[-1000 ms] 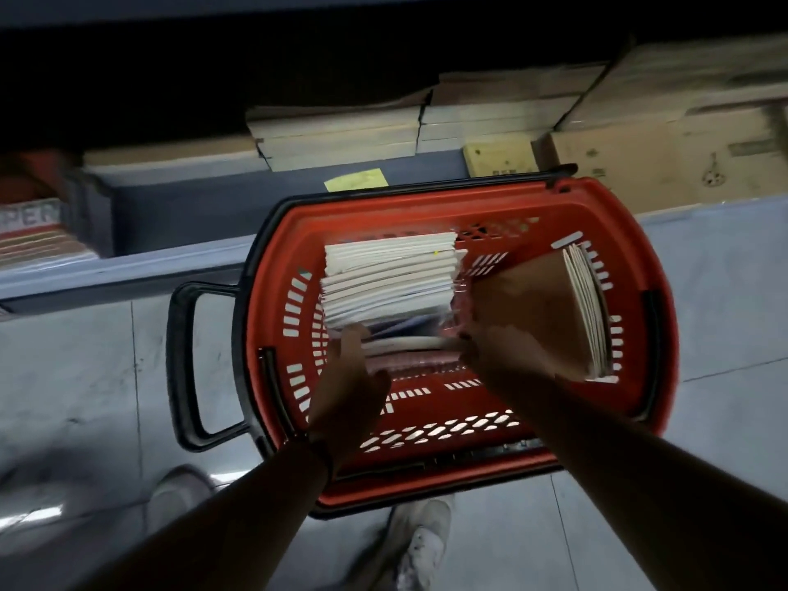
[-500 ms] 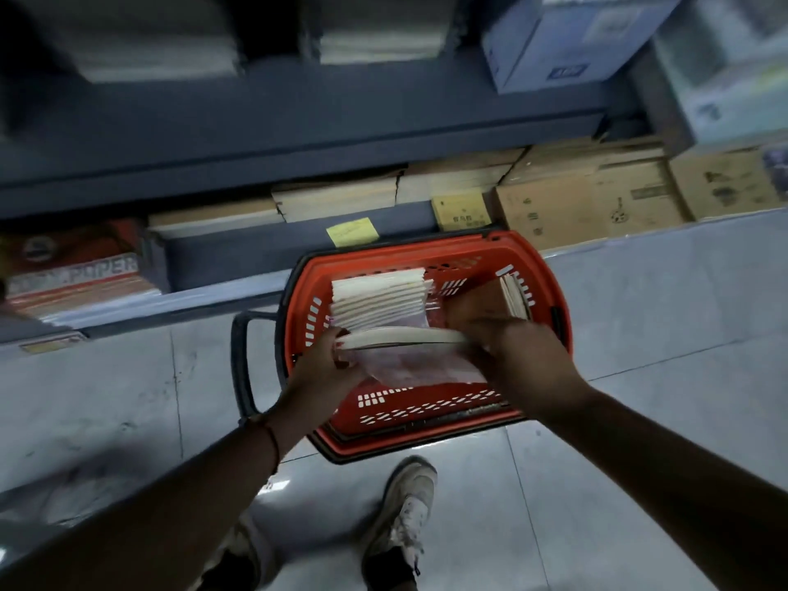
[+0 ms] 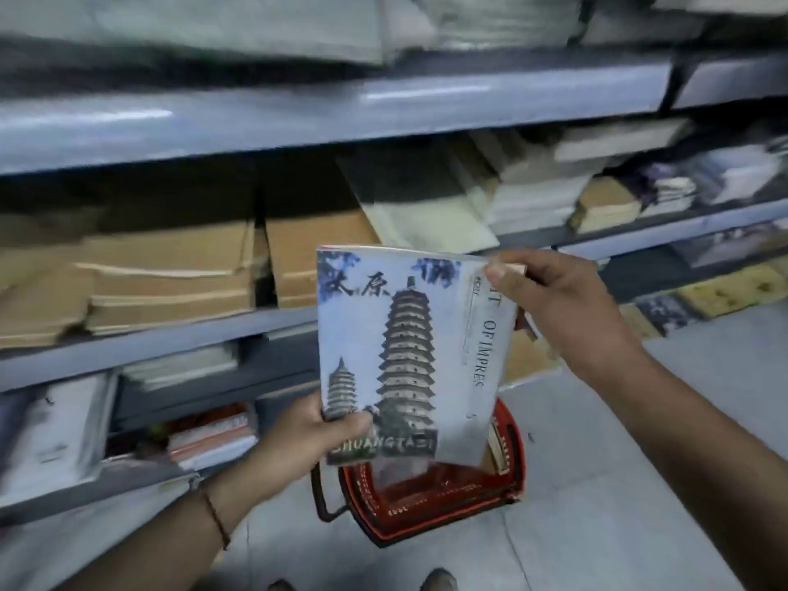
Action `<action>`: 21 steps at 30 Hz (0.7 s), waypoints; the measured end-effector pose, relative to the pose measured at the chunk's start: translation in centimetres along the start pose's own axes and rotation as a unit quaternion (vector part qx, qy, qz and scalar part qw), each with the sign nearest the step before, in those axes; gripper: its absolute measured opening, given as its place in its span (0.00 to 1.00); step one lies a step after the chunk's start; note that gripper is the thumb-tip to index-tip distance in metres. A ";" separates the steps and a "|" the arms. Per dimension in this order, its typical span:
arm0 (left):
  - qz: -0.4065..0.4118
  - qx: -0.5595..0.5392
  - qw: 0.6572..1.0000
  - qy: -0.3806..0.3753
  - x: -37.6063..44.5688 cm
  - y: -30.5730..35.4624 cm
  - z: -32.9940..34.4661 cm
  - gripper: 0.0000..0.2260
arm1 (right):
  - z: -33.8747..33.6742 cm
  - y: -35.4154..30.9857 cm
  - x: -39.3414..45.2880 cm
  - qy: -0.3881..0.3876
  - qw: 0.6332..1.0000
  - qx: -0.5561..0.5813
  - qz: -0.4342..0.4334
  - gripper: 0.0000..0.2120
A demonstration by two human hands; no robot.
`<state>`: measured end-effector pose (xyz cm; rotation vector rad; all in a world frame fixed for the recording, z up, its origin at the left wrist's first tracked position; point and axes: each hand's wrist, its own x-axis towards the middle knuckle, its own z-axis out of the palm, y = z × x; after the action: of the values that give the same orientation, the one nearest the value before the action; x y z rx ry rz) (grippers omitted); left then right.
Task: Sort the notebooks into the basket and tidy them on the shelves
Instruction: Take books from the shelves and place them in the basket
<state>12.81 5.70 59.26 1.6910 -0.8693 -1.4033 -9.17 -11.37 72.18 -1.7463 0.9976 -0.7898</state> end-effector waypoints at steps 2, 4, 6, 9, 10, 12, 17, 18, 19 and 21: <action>0.026 -0.036 0.999 0.012 -3.2 4.0 -0.5 0.24 | -0.4 -4.4 0.0 0.031 0.997 0.065 -0.010 0.07; 0.062 -0.064 0.996 0.031 -6.5 7.6 -1.0 0.22 | -0.5 -8.3 -0.3 0.033 0.992 0.121 -0.014 0.07; 0.105 -0.089 0.988 0.077 -9.5 10.6 -2.0 0.29 | -0.5 -11.9 -0.8 0.007 0.989 0.144 -0.032 0.10; 0.162 -0.100 0.970 0.155 -13.5 14.8 -4.1 0.41 | 0.0 -16.5 -2.0 -0.049 0.988 0.132 -0.065 0.15; 0.180 -0.110 0.961 0.178 -14.7 16.1 -4.8 0.43 | 0.2 -17.6 -2.5 -0.069 0.987 0.128 -0.073 0.17; 0.227 -0.137 0.940 0.214 -16.9 18.6 -6.3 0.44 | 0.9 -19.3 -3.4 -0.112 0.983 0.117 -0.087 0.21; 0.338 -0.147 0.889 0.273 -21.6 24.1 -9.8 0.19 | 3.8 -23.2 -4.9 -0.200 0.965 0.118 -0.125 0.31; 0.346 -0.154 0.879 0.291 -22.5 25.2 -10.4 0.10 | 4.5 -24.2 -5.0 -0.213 0.959 0.127 -0.138 0.33; 0.352 -0.155 0.870 0.309 -23.3 26.2 -11.0 0.06 | 5.0 -25.2 -5.0 -0.224 0.952 0.140 -0.157 0.34; 0.373 -0.146 0.853 0.335 -24.3 27.4 -12.6 0.07 | 6.0 -27.3 -4.9 -0.228 0.939 0.168 -0.193 0.34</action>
<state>20.27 15.21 96.05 1.2428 -0.7246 -0.3389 1.14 1.56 95.18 -1.7277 0.1934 -0.6968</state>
